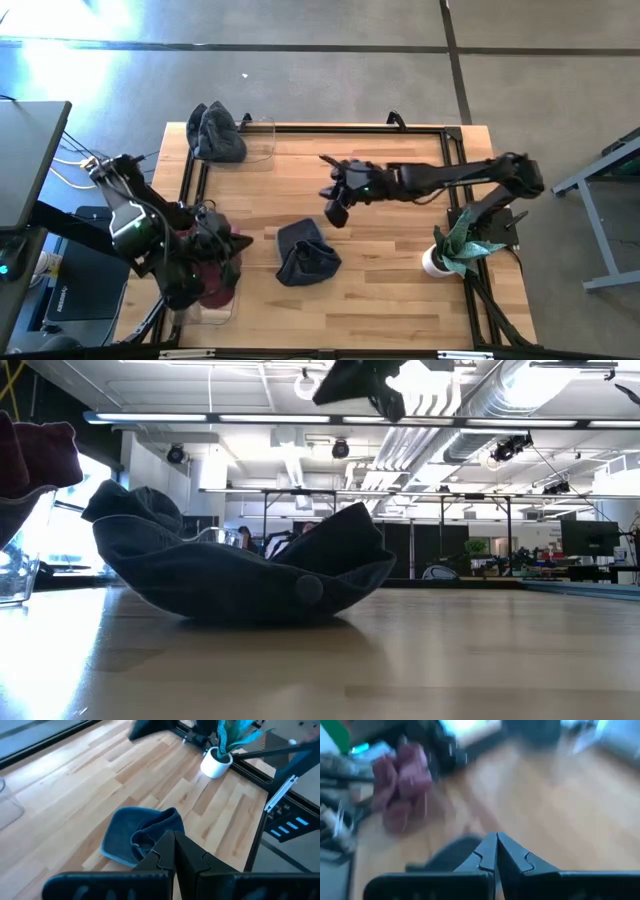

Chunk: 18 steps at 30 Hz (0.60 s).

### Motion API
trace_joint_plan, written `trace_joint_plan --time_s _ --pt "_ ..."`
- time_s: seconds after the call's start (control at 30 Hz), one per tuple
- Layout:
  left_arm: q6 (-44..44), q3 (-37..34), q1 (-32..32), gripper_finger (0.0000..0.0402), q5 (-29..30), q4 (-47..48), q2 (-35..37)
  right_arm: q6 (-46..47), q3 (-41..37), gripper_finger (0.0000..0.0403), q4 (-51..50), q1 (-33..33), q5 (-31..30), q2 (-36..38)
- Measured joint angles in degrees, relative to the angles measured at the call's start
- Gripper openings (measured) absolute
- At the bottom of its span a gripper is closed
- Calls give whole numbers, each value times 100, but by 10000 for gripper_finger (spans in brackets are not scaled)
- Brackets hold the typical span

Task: Pick & Place hat
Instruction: Put the blue cap into the top transparent bin

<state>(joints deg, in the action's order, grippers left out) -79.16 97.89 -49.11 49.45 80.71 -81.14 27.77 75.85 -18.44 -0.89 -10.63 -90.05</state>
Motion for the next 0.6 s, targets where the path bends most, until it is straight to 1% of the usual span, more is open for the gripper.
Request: trace_joint_plan --time_s 0.07,0.13,0.2,0.3,0.37,0.4,0.47,0.53,0.6 --pt "74 0 53 0 -44 22 58 444 -7 10 -250 70 583 -167" --pt "178 0 122 0 -87 -4 63 603 -24 33 -381 103 1023 -437" --pt "238 0 153 0 -163 -17 63 701 -30 72 -358 102 1377 -710" --pt "241 0 156 0 -279 -21 72 1014 -20 147 -276 161 1829 -1149" --pt "239 0 151 0 -407 -34 69 1302 -20 201 -277 223 1893 -1445" --pt "240 0 149 0 -459 -47 69 1436 -22 224 -285 247 1801 -1583" --pt "238 0 149 0 -539 -75 70 1750 -24 258 -279 292 1652 -1802" --pt "238 0 150 0 -546 -113 68 1931 -24 271 -199 303 1669 -2009" --pt "238 0 151 0 -542 -129 68 1969 -24 268 -126 287 1680 -2183"
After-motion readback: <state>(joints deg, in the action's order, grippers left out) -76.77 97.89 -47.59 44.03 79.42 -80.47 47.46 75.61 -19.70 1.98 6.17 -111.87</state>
